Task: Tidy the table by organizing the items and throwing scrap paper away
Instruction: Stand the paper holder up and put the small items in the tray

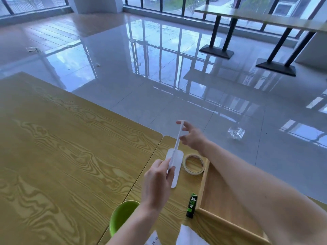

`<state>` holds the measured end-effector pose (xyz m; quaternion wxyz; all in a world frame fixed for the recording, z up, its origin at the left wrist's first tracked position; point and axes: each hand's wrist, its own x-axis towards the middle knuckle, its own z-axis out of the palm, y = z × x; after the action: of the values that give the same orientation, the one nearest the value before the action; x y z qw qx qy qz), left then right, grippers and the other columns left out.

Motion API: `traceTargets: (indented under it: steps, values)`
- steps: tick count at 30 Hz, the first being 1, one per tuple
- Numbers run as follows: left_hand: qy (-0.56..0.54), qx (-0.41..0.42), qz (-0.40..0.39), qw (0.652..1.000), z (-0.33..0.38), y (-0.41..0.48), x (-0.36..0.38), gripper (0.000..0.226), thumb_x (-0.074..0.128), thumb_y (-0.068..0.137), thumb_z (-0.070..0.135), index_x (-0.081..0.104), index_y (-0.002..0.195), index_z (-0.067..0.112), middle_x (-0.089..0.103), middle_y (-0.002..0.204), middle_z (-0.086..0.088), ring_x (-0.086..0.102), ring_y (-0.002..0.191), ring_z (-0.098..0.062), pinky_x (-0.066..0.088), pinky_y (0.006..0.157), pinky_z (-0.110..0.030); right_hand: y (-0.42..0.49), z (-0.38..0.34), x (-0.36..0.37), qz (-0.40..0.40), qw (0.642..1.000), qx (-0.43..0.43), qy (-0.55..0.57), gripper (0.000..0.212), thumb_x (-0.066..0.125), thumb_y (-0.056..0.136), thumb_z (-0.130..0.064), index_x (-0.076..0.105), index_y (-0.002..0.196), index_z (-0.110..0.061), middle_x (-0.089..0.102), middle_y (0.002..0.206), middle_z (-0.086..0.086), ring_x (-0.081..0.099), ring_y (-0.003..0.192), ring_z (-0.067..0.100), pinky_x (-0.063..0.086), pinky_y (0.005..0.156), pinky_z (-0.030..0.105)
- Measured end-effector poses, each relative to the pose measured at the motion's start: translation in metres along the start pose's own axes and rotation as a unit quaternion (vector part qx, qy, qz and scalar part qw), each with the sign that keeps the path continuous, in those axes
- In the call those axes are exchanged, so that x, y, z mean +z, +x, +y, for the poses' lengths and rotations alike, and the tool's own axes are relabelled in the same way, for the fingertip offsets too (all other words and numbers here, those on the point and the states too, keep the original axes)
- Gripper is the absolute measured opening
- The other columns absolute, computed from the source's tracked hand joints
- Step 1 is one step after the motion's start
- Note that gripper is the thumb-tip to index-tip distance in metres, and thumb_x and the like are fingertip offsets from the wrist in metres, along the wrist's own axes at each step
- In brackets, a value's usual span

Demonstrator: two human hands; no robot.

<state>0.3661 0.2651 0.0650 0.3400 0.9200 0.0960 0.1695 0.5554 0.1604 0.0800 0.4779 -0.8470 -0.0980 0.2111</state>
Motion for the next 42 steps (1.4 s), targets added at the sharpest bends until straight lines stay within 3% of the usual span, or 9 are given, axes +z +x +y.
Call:
traceTargets:
  steps: [4,11,17,26,30,33,37,39,42]
  values:
    - [0.004,0.012,-0.004,1.000,-0.005,0.011,-0.003,0.033,0.065,0.093,0.023,0.065,0.125,0.017,0.059,0.081,0.007,0.055,0.062,-0.013,0.051,0.056,-0.032,0.012,-0.001,0.007,0.007,0.999,0.023,0.044,0.043,0.051,0.087,0.008,0.061,0.116,-0.024,0.062,0.095,0.004,0.061,0.092,0.025,0.055,0.091,0.049]
    - [0.000,0.005,0.009,1.000,-0.013,0.024,-0.006,0.030,0.064,0.094,0.022,0.067,0.123,0.015,0.057,0.080,0.008,0.052,0.062,-0.012,0.041,0.056,-0.023,0.025,-0.006,0.013,0.033,0.998,0.020,0.042,0.038,0.055,0.083,0.004,0.064,0.103,-0.027,0.065,0.081,-0.006,0.064,0.078,0.015,0.055,0.086,0.043]
    - [0.001,0.001,0.017,1.000,-0.021,0.033,-0.009,0.025,0.064,0.095,0.022,0.069,0.118,0.015,0.051,0.080,0.013,0.044,0.062,-0.007,0.034,0.058,-0.020,0.030,-0.003,0.013,0.047,0.997,0.023,0.052,0.039,0.058,0.082,0.002,0.064,0.105,-0.030,0.068,0.085,-0.004,0.067,0.085,0.019,0.056,0.081,0.038]
    - [-0.006,0.007,0.011,1.000,-0.025,0.039,-0.008,0.024,0.063,0.095,0.023,0.069,0.117,0.014,0.058,0.081,0.009,0.050,0.064,-0.010,0.042,0.057,-0.024,0.034,-0.003,0.015,0.063,0.997,0.020,0.044,0.039,0.060,0.081,-0.001,0.064,0.103,-0.034,0.068,0.086,-0.005,0.068,0.086,0.021,0.058,0.080,0.040]
    - [0.001,0.013,0.005,1.000,-0.028,0.040,-0.007,0.029,0.063,0.095,0.026,0.067,0.121,0.015,0.055,0.082,0.011,0.051,0.066,-0.010,0.043,0.058,-0.024,0.033,0.000,0.016,0.059,0.997,0.023,0.048,0.041,0.060,0.081,-0.003,0.063,0.110,-0.033,0.069,0.092,-0.004,0.068,0.089,0.020,0.058,0.084,0.044]
    - [0.006,0.000,0.004,1.000,-0.031,0.039,-0.009,0.043,0.060,0.095,0.040,0.060,0.132,0.018,0.059,0.089,0.010,0.059,0.072,-0.010,0.049,0.060,-0.028,0.029,0.002,0.017,0.049,0.997,0.031,0.055,0.055,0.063,0.083,-0.004,0.054,0.129,-0.034,0.065,0.111,0.002,0.065,0.099,0.023,0.057,0.090,0.046]
    - [-0.021,-0.038,0.031,0.999,-0.037,0.026,-0.015,0.057,0.058,0.092,0.053,0.053,0.137,0.018,0.060,0.100,0.008,0.061,0.078,-0.008,0.056,0.062,-0.034,0.006,0.018,0.006,0.072,0.997,0.027,0.025,0.053,0.065,0.087,-0.009,0.051,0.137,-0.018,0.062,0.118,0.007,0.062,0.104,0.022,0.053,0.091,0.038]
    - [-0.039,-0.075,0.067,0.994,-0.038,0.015,-0.016,0.044,0.063,0.091,0.046,0.059,0.127,0.022,0.060,0.096,0.009,0.060,0.076,-0.005,0.053,0.062,-0.030,-0.018,0.036,-0.008,0.093,0.995,0.022,0.012,0.046,0.064,0.089,-0.010,0.055,0.133,-0.014,0.064,0.114,0.006,0.064,0.102,0.021,0.054,0.088,0.035]
    - [-0.082,-0.135,0.117,0.980,-0.031,-0.010,-0.007,0.014,0.071,0.084,0.028,0.062,0.094,0.028,0.057,0.077,0.009,0.056,0.074,-0.007,0.041,0.058,-0.019,-0.069,0.077,-0.030,0.113,0.992,0.032,-0.039,0.036,0.066,0.090,-0.014,0.060,0.125,-0.015,0.066,0.106,0.000,0.064,0.098,0.015,0.053,0.085,0.031]
